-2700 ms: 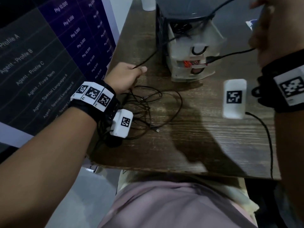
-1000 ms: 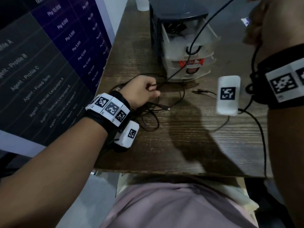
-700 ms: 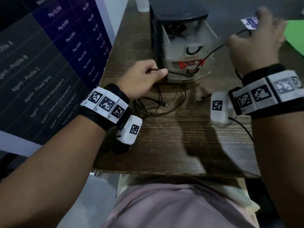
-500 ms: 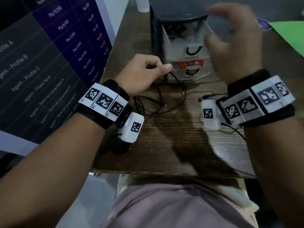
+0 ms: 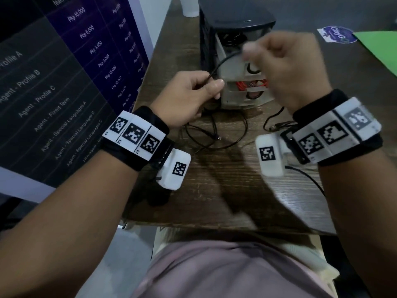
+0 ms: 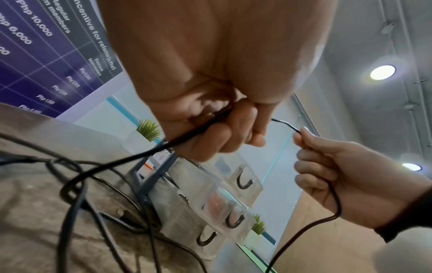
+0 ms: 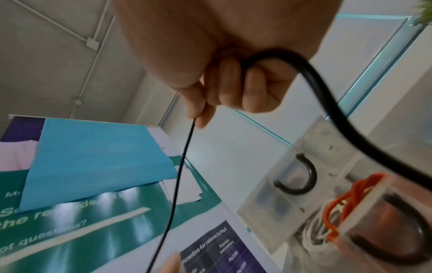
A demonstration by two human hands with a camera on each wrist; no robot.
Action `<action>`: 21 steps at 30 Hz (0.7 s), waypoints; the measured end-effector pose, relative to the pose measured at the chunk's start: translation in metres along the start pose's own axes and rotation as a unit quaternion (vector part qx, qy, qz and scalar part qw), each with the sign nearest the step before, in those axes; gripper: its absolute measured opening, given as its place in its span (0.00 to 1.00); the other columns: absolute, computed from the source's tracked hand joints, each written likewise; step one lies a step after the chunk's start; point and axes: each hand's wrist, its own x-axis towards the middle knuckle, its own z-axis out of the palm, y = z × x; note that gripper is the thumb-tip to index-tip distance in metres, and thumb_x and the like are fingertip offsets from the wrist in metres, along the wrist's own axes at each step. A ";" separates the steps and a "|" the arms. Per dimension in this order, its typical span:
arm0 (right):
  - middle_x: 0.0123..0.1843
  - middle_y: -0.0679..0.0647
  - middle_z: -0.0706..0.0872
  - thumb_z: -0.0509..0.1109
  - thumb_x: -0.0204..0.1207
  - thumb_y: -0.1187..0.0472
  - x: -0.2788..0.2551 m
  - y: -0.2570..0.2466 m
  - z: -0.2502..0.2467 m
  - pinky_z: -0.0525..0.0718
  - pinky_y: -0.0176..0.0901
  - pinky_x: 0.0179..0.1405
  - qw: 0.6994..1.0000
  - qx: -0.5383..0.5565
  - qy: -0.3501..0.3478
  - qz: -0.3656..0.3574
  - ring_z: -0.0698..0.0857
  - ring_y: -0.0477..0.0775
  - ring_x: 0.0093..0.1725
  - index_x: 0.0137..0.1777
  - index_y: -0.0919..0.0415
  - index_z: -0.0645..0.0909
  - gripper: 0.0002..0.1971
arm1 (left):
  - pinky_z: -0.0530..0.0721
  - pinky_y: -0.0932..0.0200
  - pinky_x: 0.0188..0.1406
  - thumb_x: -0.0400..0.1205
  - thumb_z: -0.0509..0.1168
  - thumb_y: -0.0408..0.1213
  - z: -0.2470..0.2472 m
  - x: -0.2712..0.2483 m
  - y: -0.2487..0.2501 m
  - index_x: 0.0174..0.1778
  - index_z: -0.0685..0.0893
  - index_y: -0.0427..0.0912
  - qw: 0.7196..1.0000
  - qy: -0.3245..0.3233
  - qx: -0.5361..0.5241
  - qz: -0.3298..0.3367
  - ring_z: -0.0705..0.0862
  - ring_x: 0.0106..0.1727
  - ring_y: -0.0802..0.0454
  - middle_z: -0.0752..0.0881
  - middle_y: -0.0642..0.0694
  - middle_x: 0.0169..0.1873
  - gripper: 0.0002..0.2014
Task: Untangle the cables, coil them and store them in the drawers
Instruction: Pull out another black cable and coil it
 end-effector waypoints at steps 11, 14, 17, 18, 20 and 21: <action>0.29 0.41 0.78 0.63 0.77 0.50 0.021 0.028 -0.033 0.76 0.46 0.34 0.978 0.069 0.178 0.079 0.77 0.44 0.31 0.36 0.47 0.81 0.11 | 0.67 0.64 0.24 0.90 0.56 0.46 -0.005 -0.001 -0.020 0.26 0.68 0.45 0.998 0.025 0.021 -0.045 0.67 0.25 0.51 0.68 0.47 0.24 0.24; 0.50 0.46 0.85 0.64 0.76 0.63 0.017 0.036 -0.028 0.85 0.39 0.53 0.986 -0.063 0.122 0.097 0.83 0.40 0.48 0.59 0.51 0.84 0.14 | 0.66 0.66 0.23 0.91 0.54 0.44 -0.003 0.002 -0.015 0.30 0.72 0.40 0.998 0.049 0.029 -0.012 0.66 0.24 0.57 0.68 0.52 0.22 0.23; 0.64 0.48 0.83 0.64 0.73 0.64 0.009 0.021 -0.018 0.77 0.30 0.66 0.990 -0.080 0.116 -0.009 0.80 0.41 0.63 0.68 0.53 0.81 0.22 | 0.64 0.71 0.24 0.91 0.54 0.43 -0.001 0.004 -0.008 0.34 0.77 0.33 0.997 0.043 0.063 0.025 0.67 0.22 0.64 0.70 0.58 0.17 0.23; 0.64 0.47 0.83 0.64 0.73 0.64 0.006 0.012 -0.013 0.75 0.28 0.66 0.992 -0.068 0.092 -0.052 0.79 0.39 0.65 0.68 0.54 0.81 0.22 | 0.64 0.72 0.24 0.91 0.54 0.43 0.001 0.006 -0.005 0.35 0.78 0.33 0.996 0.030 0.073 0.029 0.68 0.21 0.64 0.71 0.58 0.17 0.22; 0.62 0.45 0.84 0.66 0.75 0.62 0.002 -0.001 -0.001 0.76 0.30 0.66 0.995 -0.031 0.002 -0.100 0.81 0.38 0.64 0.67 0.56 0.82 0.20 | 0.66 0.72 0.24 0.91 0.56 0.42 0.004 0.008 0.003 0.35 0.80 0.34 0.995 0.003 0.092 0.028 0.70 0.21 0.65 0.73 0.59 0.16 0.21; 0.60 0.44 0.85 0.67 0.77 0.60 0.000 -0.008 0.003 0.78 0.31 0.64 0.994 -0.027 -0.045 -0.098 0.82 0.37 0.61 0.67 0.56 0.82 0.18 | 0.66 0.72 0.25 0.90 0.57 0.40 0.006 0.010 0.006 0.34 0.81 0.36 0.995 -0.007 0.098 0.028 0.71 0.21 0.65 0.75 0.60 0.16 0.20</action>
